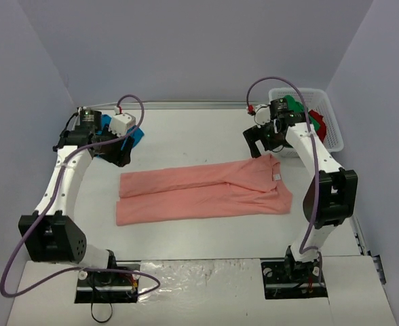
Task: Fold and stack the t-shirts
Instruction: Fold the other side of the tshirt into a rectangle
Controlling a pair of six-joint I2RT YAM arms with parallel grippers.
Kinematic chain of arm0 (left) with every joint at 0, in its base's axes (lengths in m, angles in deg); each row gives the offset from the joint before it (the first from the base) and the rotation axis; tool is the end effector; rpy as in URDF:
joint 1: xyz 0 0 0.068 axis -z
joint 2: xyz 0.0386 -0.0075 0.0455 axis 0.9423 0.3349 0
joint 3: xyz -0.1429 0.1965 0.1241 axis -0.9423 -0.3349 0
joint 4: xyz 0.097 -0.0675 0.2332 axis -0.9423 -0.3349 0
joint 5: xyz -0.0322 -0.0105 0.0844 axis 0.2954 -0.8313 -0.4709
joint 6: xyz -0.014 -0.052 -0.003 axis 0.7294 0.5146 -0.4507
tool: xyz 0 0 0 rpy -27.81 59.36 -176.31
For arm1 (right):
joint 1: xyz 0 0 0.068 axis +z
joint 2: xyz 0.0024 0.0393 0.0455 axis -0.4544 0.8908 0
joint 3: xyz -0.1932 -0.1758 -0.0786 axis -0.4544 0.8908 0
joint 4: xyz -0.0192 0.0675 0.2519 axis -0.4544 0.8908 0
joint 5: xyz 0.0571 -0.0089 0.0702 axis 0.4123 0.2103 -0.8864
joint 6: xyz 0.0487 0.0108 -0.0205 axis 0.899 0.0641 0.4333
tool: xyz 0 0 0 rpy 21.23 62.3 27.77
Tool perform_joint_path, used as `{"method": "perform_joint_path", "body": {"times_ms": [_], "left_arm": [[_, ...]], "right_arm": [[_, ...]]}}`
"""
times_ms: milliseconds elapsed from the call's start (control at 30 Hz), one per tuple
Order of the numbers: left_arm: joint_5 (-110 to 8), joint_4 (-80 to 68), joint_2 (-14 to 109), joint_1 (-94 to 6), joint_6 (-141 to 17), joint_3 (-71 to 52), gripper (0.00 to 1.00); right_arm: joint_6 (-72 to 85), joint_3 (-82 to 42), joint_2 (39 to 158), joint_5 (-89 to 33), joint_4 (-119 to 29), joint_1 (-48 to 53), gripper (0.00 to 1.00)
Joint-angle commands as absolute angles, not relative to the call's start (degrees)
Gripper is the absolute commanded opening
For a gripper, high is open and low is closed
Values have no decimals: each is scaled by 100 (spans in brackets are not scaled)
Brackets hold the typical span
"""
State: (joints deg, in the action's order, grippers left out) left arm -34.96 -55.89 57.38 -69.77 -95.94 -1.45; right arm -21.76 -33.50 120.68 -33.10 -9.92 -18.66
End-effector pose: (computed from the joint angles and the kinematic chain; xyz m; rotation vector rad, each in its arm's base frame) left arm 0.3124 -0.0183 0.3303 0.6508 2.3243 -0.3573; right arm 0.3982 0.0664 0.2863 -0.7142 2.3090 0.1628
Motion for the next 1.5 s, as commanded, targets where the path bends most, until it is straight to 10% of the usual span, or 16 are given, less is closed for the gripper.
{"method": "perform_joint_path", "body": {"times_ms": [0,67,567,933,1467], "left_arm": [[-3370,-5482,5212,-7017,-9576,-393,64],[-3230,-5429,4993,-7121,-9567,-525,98],[-1893,-5209,4675,-8089,-9620,-1325,95],[-1814,-5068,4885,-8274,-9558,-1492,95],[-1691,-5025,4877,-8327,-9532,-1571,95]], "right_arm": [[-2375,-3041,11753,-3847,-743,-1824,100],[-2489,-2909,11822,-4112,-752,-1832,100],[-2753,-3724,13501,-5676,-385,-1824,69],[-3025,-3875,14064,-5968,-173,-1718,64],[-3166,-3655,13871,-6021,-76,-1656,21]]}}
